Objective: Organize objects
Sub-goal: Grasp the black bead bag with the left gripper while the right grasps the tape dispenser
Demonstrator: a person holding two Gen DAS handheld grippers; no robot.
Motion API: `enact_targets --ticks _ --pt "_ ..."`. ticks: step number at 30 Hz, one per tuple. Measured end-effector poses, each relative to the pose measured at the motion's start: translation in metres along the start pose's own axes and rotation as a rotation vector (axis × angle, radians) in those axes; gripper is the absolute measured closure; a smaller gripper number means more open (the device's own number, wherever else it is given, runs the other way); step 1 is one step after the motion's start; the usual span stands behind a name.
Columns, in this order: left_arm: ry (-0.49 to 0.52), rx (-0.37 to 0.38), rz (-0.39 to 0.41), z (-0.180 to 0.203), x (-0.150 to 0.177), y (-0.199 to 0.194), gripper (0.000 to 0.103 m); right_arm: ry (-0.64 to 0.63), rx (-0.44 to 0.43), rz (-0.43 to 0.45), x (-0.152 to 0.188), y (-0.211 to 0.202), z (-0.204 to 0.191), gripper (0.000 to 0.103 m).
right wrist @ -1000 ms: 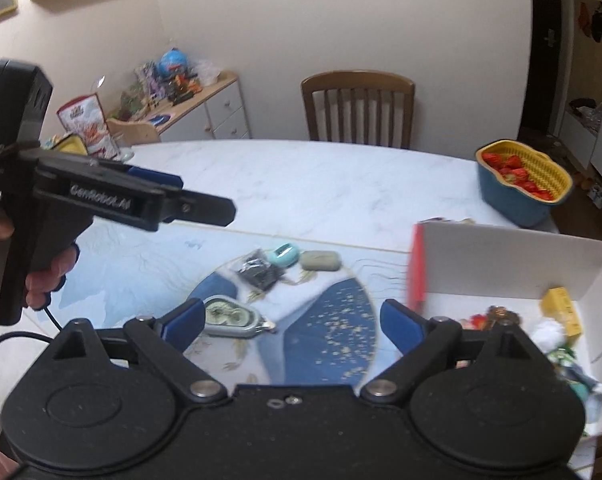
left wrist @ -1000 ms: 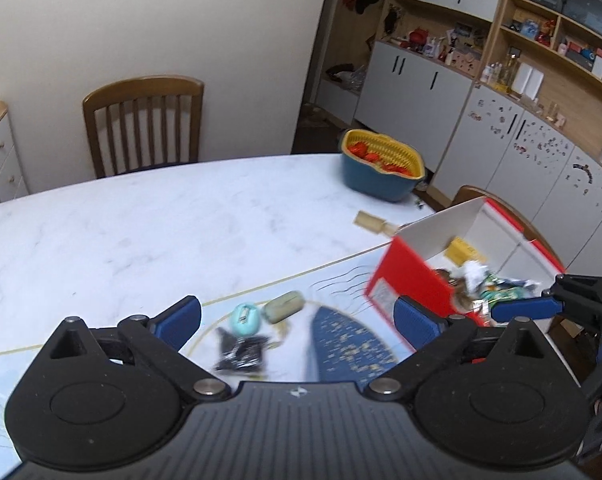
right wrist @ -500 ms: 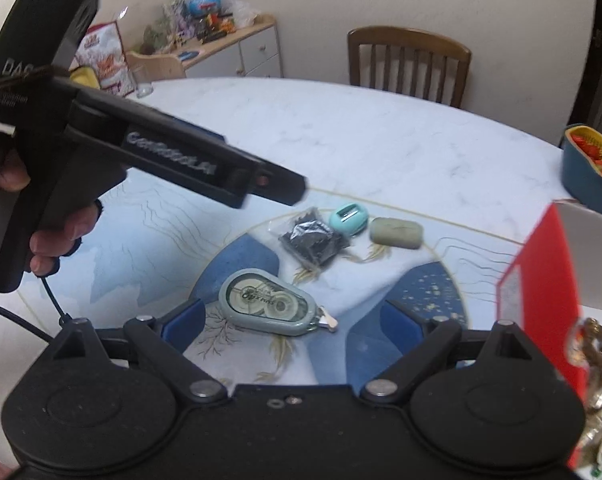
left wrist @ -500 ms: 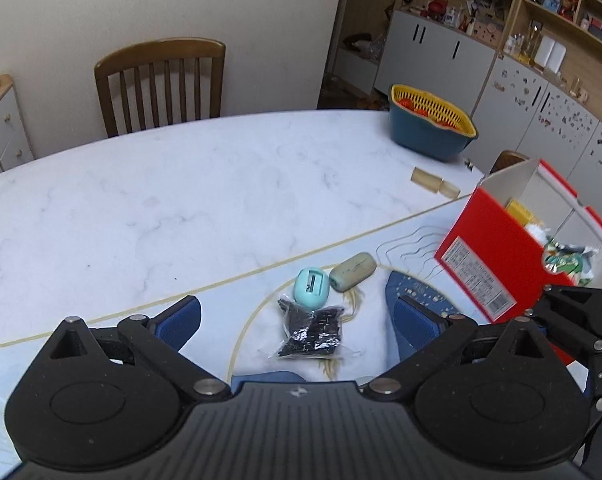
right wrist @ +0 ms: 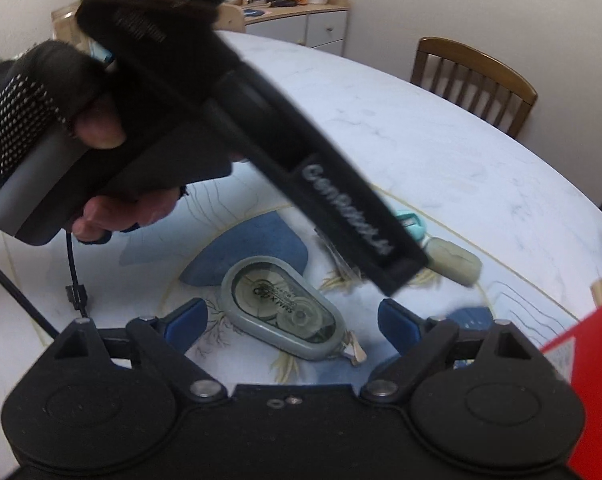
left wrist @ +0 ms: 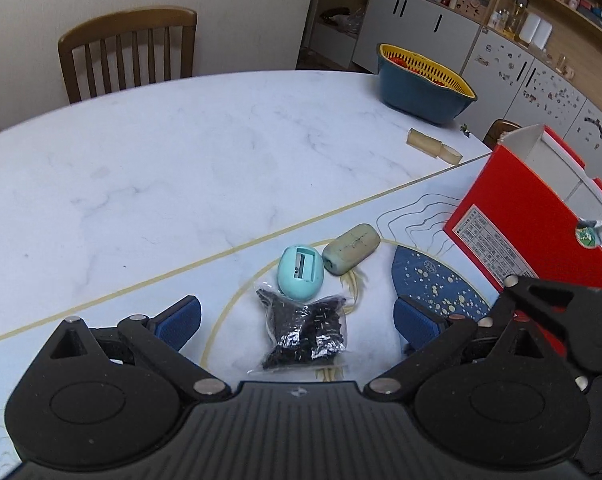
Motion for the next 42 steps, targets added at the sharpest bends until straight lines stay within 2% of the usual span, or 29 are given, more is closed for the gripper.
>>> enact_targets --ticks 7,15,18,23,27,32,37,40,42 --pt "-0.007 0.025 -0.005 -0.001 0.005 0.010 0.000 -0.052 -0.056 0.014 0.004 0.010 -0.007 0.019" --pt "-0.005 0.032 0.011 -0.004 0.005 0.012 0.002 -0.088 -0.090 0.019 0.004 0.014 -0.013 0.029" --pt "0.001 0.033 0.007 -0.003 0.005 0.013 0.011 -0.080 -0.101 0.020 0.005 0.013 -0.016 0.032" --pt "0.020 0.036 0.012 0.001 0.009 0.012 0.036 -0.051 -0.084 0.013 0.007 0.009 -0.023 0.033" --pt "0.044 0.028 0.015 0.005 0.011 0.011 0.040 -0.013 -0.067 0.012 0.011 0.004 -0.029 0.033" --pt "0.059 -0.006 0.014 0.006 0.013 0.009 0.058 0.045 -0.027 0.000 0.021 -0.006 -0.033 0.034" --pt "0.062 -0.025 0.013 0.008 0.016 0.005 0.063 0.137 0.025 -0.018 0.035 -0.023 -0.027 0.034" --pt "0.048 -0.017 0.010 0.008 0.021 -0.001 0.064 0.205 0.054 -0.013 0.042 -0.036 -0.019 0.044" --pt "0.043 -0.015 0.005 0.009 0.026 -0.006 0.065 0.236 0.070 -0.016 0.048 -0.044 -0.011 0.046"
Point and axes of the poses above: each gripper's, at about its wrist camera, not at the fingertips, and y roughly the way its jaws point, z to its right, x to its underside, the point moved 6 cm from there along y, roughly the way its jaws point, and after that the axes turned 3 degrees about z, right-handed, at the moved point
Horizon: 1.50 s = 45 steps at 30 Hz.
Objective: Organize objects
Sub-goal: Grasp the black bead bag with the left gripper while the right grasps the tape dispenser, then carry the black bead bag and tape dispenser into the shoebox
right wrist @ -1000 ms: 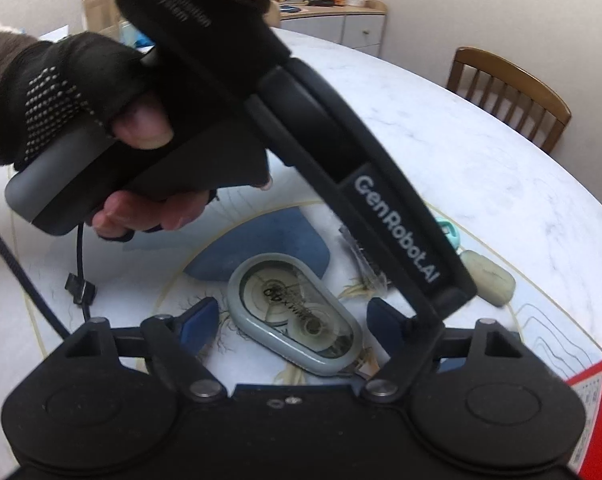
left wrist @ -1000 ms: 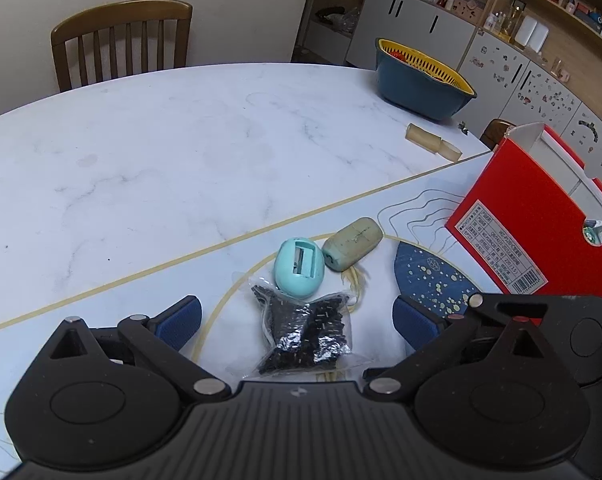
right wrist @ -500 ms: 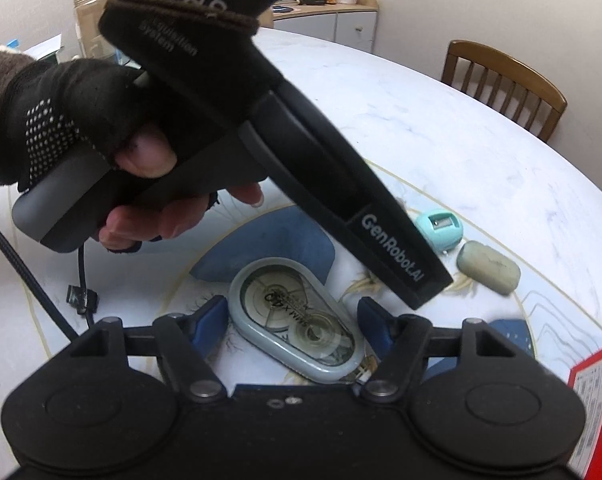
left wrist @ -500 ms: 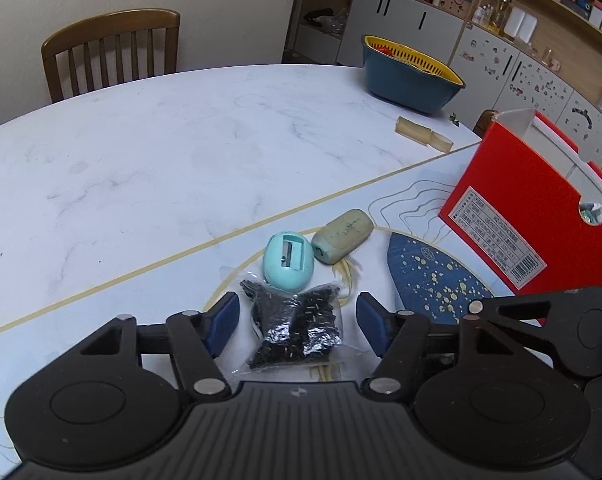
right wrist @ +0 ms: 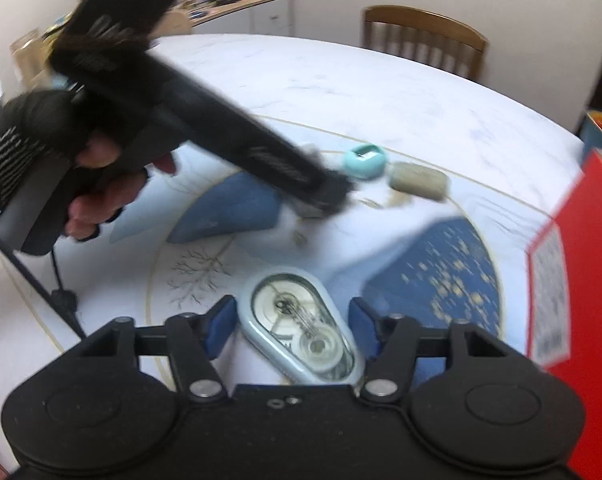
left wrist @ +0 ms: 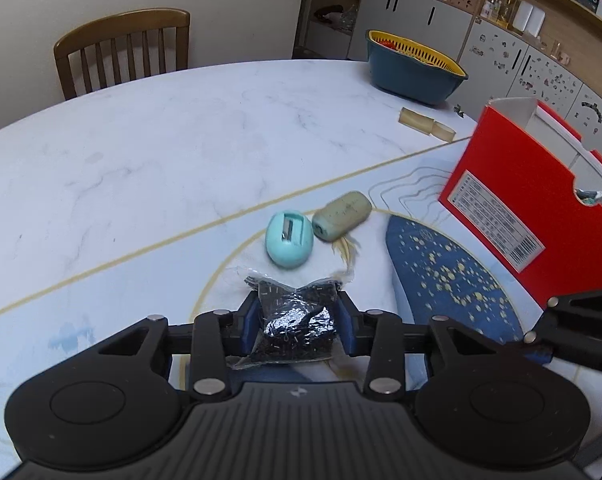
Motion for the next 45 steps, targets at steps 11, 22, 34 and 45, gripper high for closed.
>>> enact_targets --ticks 11,22,34,45 --pt "-0.072 -0.018 -0.023 0.005 0.023 -0.029 0.065 0.125 0.060 0.034 0.018 -0.025 0.028 0.048" --pt "-0.071 0.021 -0.007 0.037 0.019 -0.067 0.065 0.157 0.086 0.092 0.012 -0.077 0.044 0.050" --pt "-0.013 0.089 0.028 0.100 -0.018 -0.101 0.065 0.208 0.089 0.124 -0.007 -0.149 0.087 0.050" --pt "0.049 0.148 0.075 0.177 -0.065 -0.099 0.065 0.195 0.161 0.168 -0.010 -0.184 0.153 0.050"
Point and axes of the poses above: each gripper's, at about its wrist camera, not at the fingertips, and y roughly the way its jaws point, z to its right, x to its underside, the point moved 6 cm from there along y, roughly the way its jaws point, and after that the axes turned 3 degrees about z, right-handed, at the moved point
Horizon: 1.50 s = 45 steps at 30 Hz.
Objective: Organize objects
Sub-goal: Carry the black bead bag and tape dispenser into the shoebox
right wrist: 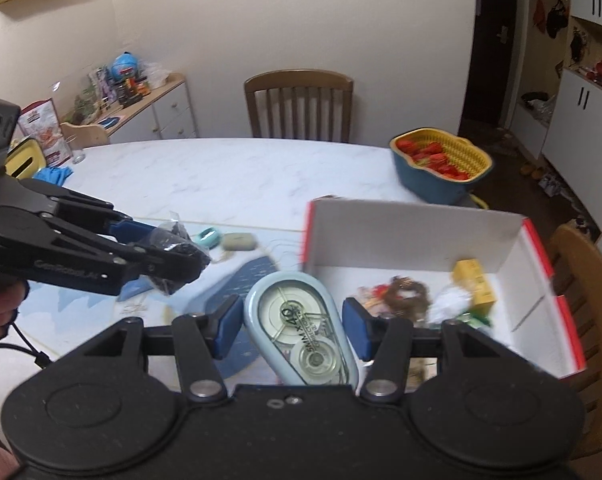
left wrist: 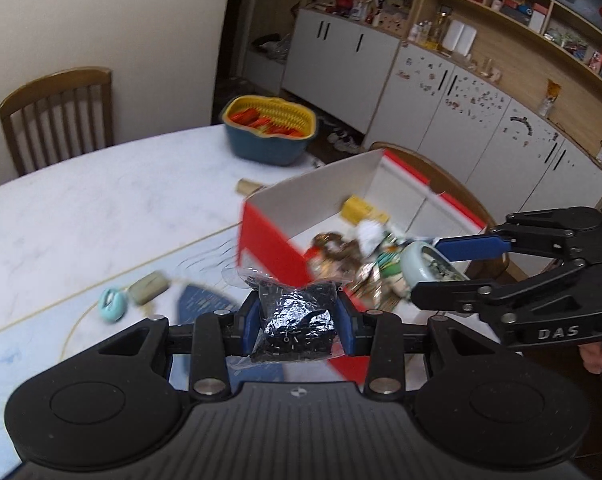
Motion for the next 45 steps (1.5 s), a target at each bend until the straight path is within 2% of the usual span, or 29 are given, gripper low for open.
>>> enact_targets --ticks 12,21,36,45 --pt "0.026 -0.027 0.006 0.047 -0.044 0.056 0.065 -0.047 0.067 0.024 -0.007 0.002 0.071 0.050" --pt "0.035 -0.078 -0.032 0.064 -0.066 0.110 0.065 -0.145 0.083 0.012 -0.008 0.022 0.099 0.050" --pt "0.034 -0.162 -0.164 0.071 -0.063 0.198 0.065 -0.360 0.024 -0.105 0.019 0.071 0.106 0.050" --pt "0.029 -0.190 -0.234 0.068 -0.055 0.231 0.065 -0.395 -0.028 -0.150 0.031 0.086 0.110 0.050"
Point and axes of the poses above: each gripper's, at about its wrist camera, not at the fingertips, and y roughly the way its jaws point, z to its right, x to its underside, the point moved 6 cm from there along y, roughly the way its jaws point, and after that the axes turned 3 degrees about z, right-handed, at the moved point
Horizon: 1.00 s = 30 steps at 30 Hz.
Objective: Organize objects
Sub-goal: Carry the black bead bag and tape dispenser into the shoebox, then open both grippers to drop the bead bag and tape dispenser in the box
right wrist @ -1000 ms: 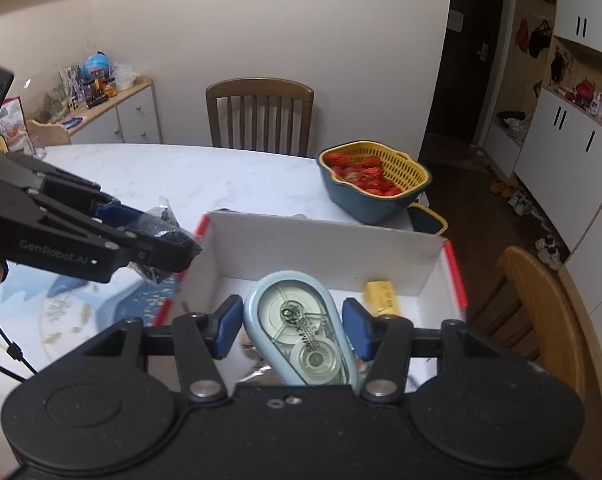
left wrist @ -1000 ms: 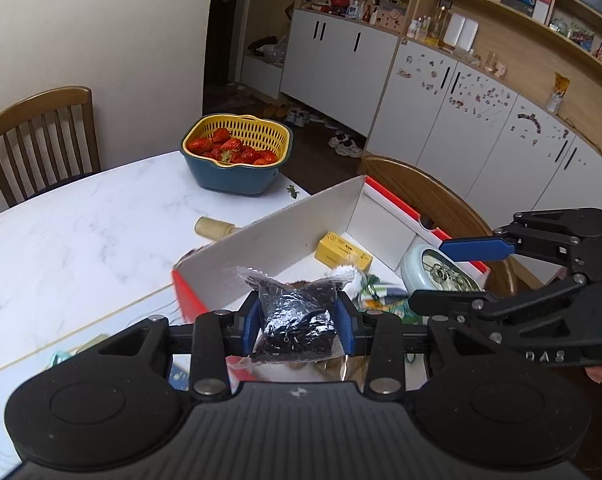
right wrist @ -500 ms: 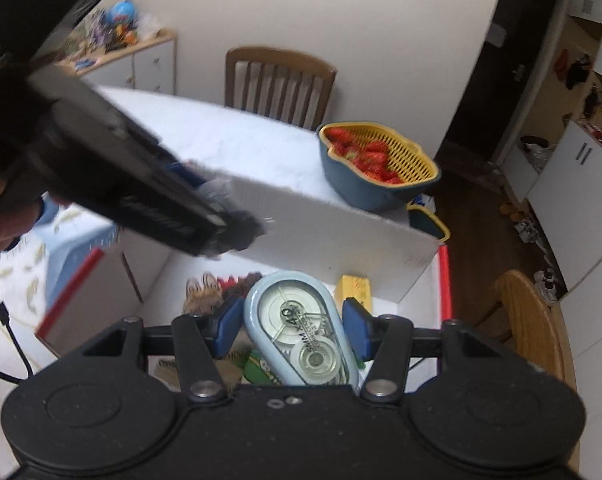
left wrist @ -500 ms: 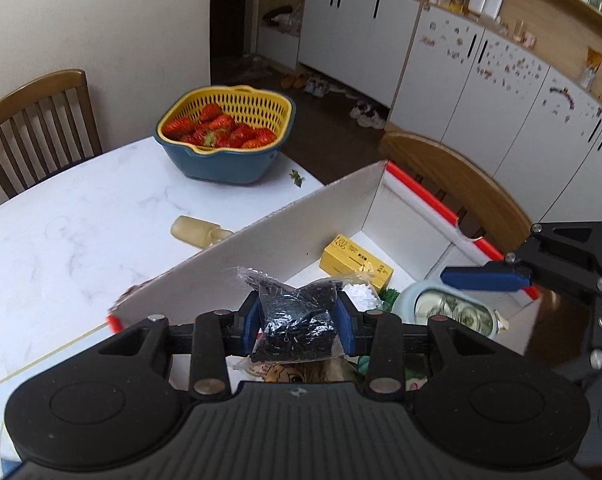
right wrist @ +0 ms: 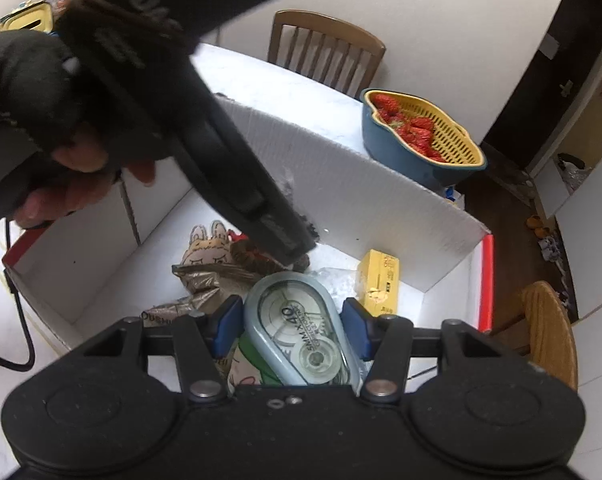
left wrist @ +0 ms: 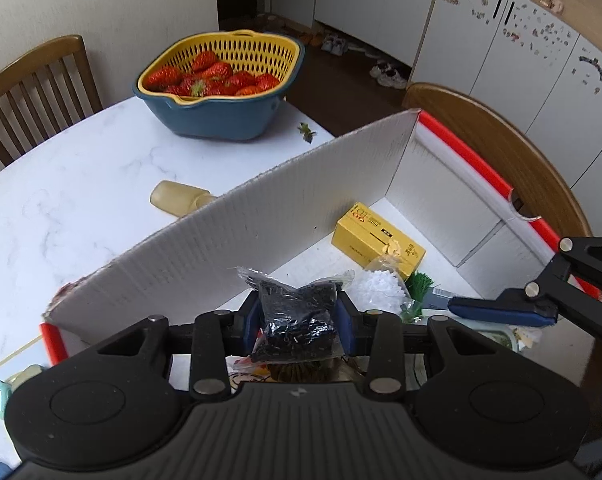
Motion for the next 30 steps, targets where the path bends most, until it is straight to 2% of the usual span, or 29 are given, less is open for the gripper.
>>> enact_targets --ticks 12,24,26,28,30 --pt "0.007 -0.023 -0.083 0.002 0.007 0.025 0.065 -0.006 -0.005 -0.028 0.011 0.014 0.001 0.050" --pt "0.015 -0.026 -0.094 0.004 0.009 0.028 0.064 0.051 0.002 -0.035 0.011 0.019 0.008 0.048" --pt "0.007 -0.026 -0.092 0.003 0.008 0.027 0.061 0.062 0.012 -0.034 0.012 0.018 0.009 0.043" --pt "-0.003 -0.023 -0.085 0.001 0.008 0.025 0.048 0.078 0.010 -0.031 0.013 0.017 0.010 0.042" --pt "-0.006 -0.021 -0.065 0.000 0.009 0.021 0.044 0.092 0.014 -0.025 0.013 0.015 0.011 0.041"
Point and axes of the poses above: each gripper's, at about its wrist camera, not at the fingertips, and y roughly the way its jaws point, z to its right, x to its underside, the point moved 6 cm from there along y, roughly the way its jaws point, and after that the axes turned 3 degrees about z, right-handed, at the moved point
